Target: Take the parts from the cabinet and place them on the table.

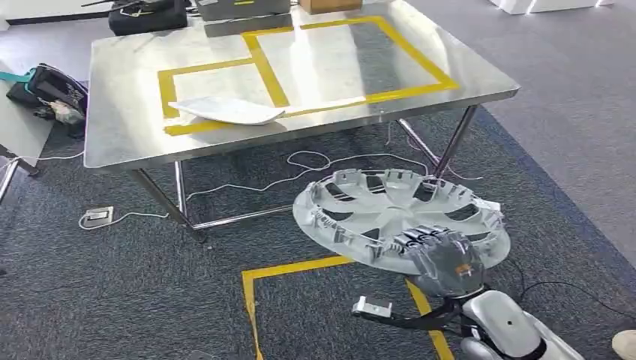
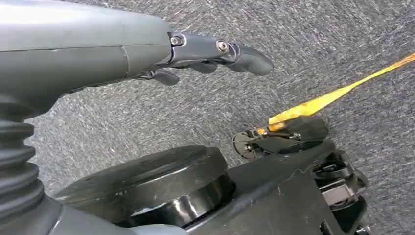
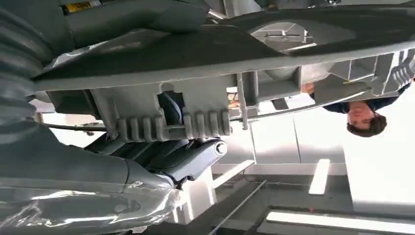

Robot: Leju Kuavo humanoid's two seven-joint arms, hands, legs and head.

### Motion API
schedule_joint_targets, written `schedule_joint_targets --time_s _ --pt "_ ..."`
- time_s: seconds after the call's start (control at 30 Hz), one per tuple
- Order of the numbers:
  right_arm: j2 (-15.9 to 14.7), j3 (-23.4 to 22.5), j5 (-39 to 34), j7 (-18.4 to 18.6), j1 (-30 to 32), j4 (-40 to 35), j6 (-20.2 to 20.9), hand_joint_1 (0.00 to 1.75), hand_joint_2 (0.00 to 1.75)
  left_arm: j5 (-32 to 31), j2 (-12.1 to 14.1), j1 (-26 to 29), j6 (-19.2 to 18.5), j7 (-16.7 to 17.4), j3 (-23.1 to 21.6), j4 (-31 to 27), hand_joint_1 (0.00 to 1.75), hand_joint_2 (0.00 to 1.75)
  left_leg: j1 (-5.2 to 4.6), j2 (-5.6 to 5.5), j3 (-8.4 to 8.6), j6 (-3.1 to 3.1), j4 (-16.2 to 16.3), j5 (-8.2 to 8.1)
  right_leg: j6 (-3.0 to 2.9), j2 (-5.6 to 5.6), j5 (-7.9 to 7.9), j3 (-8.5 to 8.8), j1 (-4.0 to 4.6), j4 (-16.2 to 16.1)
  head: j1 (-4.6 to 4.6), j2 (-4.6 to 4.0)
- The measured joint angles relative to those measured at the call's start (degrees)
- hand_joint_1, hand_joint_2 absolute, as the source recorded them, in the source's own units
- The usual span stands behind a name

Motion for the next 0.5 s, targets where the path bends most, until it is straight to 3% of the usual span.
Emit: schedule_joint_targets --time_s 0.27,0.5 --pt "-0.24 0.02 0.83 1.00 -0.27 0.46 0.57 1.75 1.75 0.44 0.26 -0.03 -0.04 0.02 -0.24 0.00 0.00 1.75 0.01 0.00 0.00 0.00 0.00 0.01 0.00 -0.01 0.00 0.00 0.01 0.00 0.00 0.00" --pt "-4.35 -2.30 0.61 1.90 -1.14 -2.28 2.84 1.75 1.75 1.51 0.35 -0.02 -0.17 0.31 -1.18 0.00 0.00 1.75 -0.09 0.00 -0.02 0.04 0.04 0.03 0.04 -0.02 0.03 0.00 -0.09 0.00 0.00 0.00"
